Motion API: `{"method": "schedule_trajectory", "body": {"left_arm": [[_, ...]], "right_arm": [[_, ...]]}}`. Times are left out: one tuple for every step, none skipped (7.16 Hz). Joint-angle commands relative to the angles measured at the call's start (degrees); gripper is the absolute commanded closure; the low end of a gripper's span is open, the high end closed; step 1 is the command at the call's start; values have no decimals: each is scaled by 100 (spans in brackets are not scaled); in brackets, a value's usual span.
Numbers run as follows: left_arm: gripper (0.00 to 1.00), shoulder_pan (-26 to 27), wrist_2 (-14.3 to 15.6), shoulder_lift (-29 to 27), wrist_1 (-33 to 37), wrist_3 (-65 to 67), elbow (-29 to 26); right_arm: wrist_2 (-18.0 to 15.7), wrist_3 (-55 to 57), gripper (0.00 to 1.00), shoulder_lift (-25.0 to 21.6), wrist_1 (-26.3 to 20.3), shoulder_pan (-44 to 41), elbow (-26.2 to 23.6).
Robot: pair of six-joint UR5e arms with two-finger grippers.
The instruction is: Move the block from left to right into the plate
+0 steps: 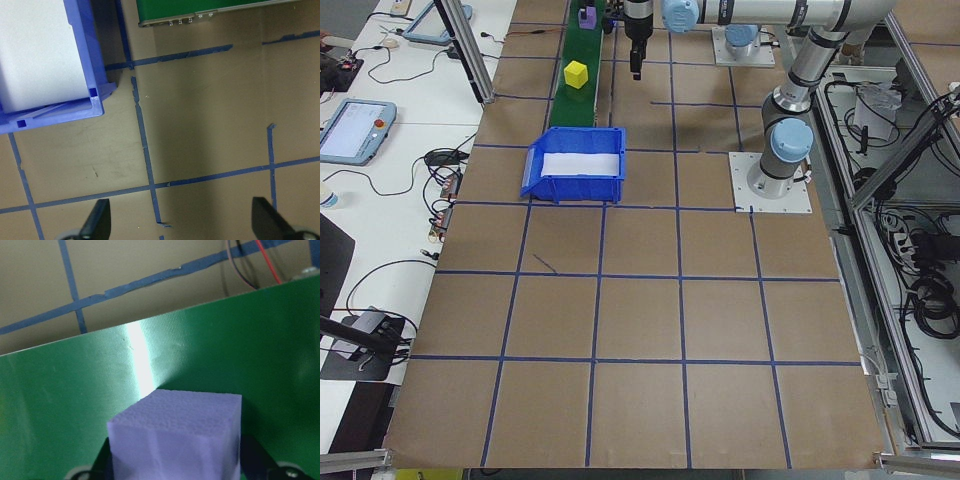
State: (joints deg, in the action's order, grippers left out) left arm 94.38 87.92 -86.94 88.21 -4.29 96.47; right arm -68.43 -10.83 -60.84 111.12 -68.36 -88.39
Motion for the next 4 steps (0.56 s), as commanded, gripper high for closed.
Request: {"method": "schedule_trajectory", "body": {"left_arm": [[0, -25, -12, 11, -41, 16, -5], [0, -25, -12, 19, -41, 42, -5], [0, -51, 14, 19, -50, 8, -31], [0, -60, 41, 98, -111, -1, -153]], "right_arm": [[-406, 29, 48, -16, 24, 7, -20], [-730, -41, 54, -50, 24, 7, 67], [-1168, -486, 55, -303, 33, 85, 259], [-1695, -916, 56, -497, -2, 312, 296]]}}
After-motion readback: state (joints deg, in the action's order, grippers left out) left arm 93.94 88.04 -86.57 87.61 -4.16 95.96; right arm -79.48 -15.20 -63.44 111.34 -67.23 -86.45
